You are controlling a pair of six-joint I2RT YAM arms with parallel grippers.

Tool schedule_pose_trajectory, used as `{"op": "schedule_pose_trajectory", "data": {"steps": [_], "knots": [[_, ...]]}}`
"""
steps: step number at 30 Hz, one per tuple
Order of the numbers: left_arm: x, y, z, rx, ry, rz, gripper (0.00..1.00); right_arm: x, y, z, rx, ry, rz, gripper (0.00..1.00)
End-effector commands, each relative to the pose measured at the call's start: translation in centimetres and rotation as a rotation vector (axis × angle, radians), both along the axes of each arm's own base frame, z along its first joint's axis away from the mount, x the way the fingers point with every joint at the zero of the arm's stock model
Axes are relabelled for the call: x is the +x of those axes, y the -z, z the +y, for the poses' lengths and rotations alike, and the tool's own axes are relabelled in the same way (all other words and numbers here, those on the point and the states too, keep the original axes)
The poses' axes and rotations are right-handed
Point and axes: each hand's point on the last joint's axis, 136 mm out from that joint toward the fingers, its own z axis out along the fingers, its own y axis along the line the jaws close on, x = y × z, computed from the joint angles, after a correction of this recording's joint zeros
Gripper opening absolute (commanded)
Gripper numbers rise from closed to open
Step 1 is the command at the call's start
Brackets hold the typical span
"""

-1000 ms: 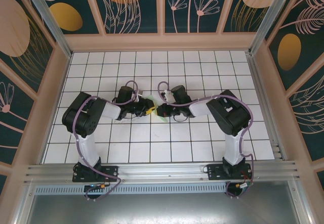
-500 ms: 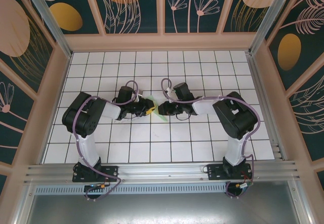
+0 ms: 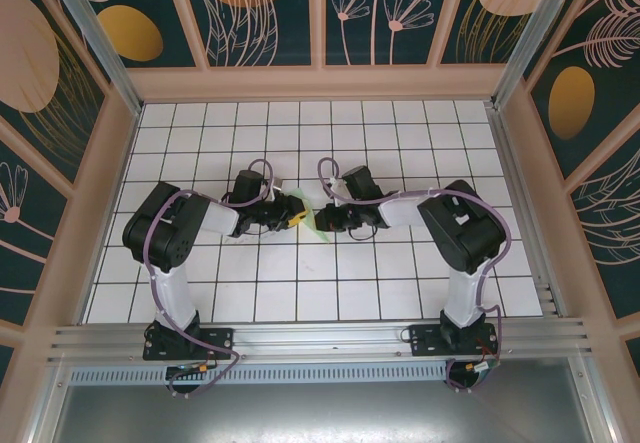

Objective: Fold a paper plane with a square sheet of paper (pick it up from the middle)
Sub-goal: Fold the wing for the fifth time at the center of the table.

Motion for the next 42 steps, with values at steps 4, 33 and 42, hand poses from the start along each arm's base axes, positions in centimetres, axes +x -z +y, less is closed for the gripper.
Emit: {"op": "schedule_pose_trajectory", "data": {"steps": [4, 33, 42], "knots": [[-0.4, 3.1, 1.1, 0.103, -0.038, 0.064, 0.28, -0.4, 1.9, -1.1, -0.026, 0.000, 0.043, 0.07], [-0.6, 5.3, 2.5, 0.223, -0.069, 0.123, 0.24, -2.4, 3.9, -2.8, -0.101, -0.066, 0.064, 0.07], [-0.5, 5.9, 3.1, 0.281, -0.068, 0.127, 0.24, -0.9, -0.1, -2.1, -0.062, -0.034, 0.004, 0.13]]}}
